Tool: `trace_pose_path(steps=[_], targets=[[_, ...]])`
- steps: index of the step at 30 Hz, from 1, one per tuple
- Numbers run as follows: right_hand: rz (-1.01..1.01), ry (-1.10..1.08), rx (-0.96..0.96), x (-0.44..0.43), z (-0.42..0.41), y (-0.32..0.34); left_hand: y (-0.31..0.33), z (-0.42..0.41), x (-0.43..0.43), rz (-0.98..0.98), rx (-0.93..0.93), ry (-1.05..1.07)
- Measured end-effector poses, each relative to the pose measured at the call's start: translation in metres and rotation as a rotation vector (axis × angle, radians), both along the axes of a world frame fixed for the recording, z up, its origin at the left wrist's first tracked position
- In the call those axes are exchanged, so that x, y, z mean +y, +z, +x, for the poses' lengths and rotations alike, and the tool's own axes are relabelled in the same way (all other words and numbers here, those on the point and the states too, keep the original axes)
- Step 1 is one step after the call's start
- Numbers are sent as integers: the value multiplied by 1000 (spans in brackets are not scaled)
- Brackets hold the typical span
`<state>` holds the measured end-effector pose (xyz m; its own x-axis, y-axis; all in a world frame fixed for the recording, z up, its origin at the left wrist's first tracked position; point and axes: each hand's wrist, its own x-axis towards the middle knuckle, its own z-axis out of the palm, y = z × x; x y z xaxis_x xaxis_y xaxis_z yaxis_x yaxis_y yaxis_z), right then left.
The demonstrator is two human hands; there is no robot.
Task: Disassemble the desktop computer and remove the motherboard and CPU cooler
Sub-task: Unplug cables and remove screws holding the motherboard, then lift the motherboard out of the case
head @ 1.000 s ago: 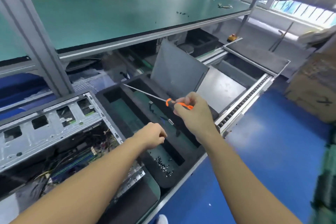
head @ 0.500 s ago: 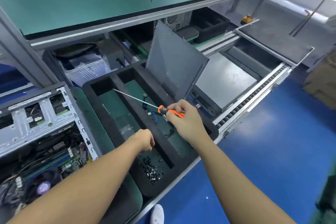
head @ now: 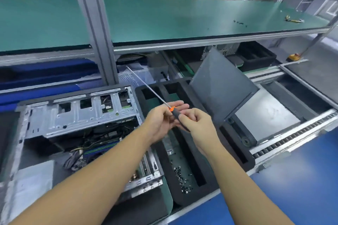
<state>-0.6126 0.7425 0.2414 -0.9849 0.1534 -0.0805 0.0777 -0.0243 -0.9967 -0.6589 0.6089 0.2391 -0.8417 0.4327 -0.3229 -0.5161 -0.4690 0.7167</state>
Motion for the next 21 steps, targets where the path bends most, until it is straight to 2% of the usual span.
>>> trace_pose_path(steps=[3, 7, 15, 21], targets=[[87, 164, -94, -44, -5, 7, 10, 16, -50, -113, 62, 49], [92, 380, -136, -118, -3, 14, 13, 38, -124, -190, 66, 150], [-29, 671, -168, -279, 32, 20, 12, 101, -287, -302, 145, 275], [-57, 1039, -162, -385, 70, 18, -7, 179, -418, -222, 190, 351]])
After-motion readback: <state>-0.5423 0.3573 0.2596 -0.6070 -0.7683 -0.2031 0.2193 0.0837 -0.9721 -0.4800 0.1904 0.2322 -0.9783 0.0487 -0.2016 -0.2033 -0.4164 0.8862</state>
